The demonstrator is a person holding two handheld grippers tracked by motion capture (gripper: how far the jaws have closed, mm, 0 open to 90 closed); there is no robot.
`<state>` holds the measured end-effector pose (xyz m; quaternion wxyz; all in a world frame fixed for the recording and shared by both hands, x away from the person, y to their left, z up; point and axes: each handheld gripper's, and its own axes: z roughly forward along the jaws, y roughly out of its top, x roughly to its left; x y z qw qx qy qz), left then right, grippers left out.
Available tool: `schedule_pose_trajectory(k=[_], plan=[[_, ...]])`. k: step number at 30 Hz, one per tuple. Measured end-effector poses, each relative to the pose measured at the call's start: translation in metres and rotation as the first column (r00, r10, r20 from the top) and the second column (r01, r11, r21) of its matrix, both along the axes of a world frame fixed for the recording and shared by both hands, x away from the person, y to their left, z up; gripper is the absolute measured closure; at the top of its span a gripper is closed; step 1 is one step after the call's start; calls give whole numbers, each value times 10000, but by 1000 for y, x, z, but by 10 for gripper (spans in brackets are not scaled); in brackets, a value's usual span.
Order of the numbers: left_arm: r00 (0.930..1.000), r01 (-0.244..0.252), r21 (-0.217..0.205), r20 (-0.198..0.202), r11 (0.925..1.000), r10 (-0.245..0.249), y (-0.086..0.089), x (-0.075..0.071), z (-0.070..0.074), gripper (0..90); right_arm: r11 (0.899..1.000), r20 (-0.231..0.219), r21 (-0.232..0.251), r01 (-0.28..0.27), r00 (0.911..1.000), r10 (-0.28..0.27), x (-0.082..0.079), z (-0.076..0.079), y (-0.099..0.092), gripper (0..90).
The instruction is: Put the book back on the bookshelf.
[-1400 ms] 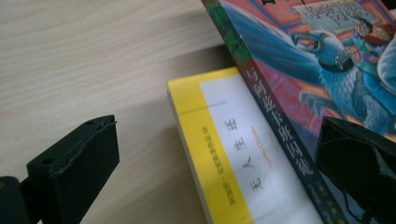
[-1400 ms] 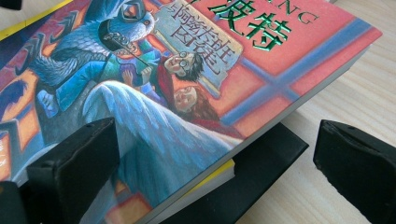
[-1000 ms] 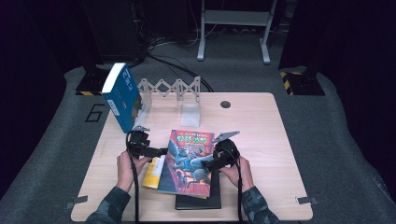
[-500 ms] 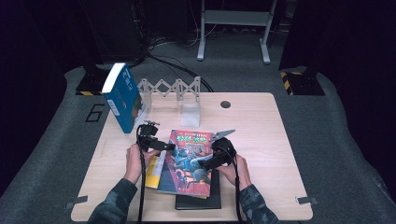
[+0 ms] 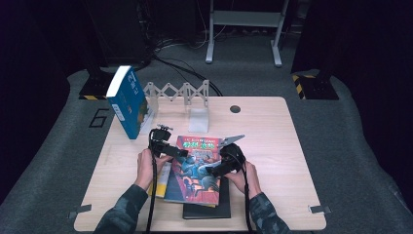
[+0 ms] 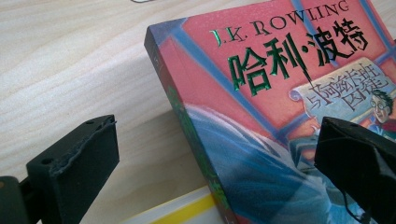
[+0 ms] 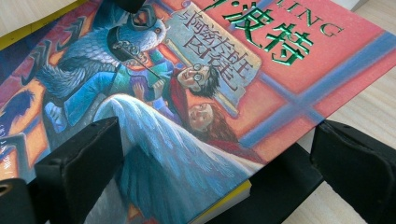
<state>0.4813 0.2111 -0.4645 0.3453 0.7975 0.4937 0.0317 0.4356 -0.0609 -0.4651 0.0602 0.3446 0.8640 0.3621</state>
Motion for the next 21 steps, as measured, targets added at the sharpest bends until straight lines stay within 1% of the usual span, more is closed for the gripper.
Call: schedule_pose_trajectory(k=[1,2,3,4,5,6,7,10,12,15,16,17,19,21], plan=[[10000,49,-42,-7,10000,-49,0,0,0,0,10000,-6,9,-35,10000,35,0,0,0,21],[10000,-10,-91,16,10000,10,-2,-1,-1,0,10000,0,30,-5,10000,5,0,0,0,21],[9999,131,20,43,9999,-131,-1,-1,-1,0,10000,12,26,-3,10000,3,0,0,0,21],[9999,131,20,43,9999,-131,-1,-1,-1,0,10000,12,26,-3,10000,3,0,0,0,21],[10000,12,-136,95,9999,-11,-3,-2,-3,0,10000,7,25,-22,10000,22,0,0,0,21],[10000,-14,-156,86,9999,16,-3,-3,-3,0,10000,17,29,-28,10000,28,0,0,0,21],[9997,-108,-188,200,9998,112,-4,-4,-6,0,10000,27,41,-19,10000,19,0,0,0,21],[9998,-112,-217,135,9997,115,-5,-5,-6,0,10000,17,54,13,10000,-13,0,0,1,21],[9995,-257,-168,183,9995,260,-6,-6,-5,0,10000,-29,19,-25,10000,25,1,0,1,20],[9994,-309,-262,173,9992,314,-8,-7,-6,0,10000,25,49,-80,10000,80,1,0,2,19],[9994,-279,-301,179,9992,285,-8,-7,-7,0,10000,-51,89,23,10000,-23,1,0,2,19],[9994,-286,-338,177,9990,292,-9,-7,-7,0,9999,66,28,-155,9999,155,2,0,2,19],[9991,-321,-380,249,9988,331,-9,-7,-8,0,9999,183,108,-113,9998,111,2,-1,2,19],[9994,-315,-470,140,9984,322,-9,-7,-9,0,9999,103,59,-160,9998,160,3,-1,2,19]])
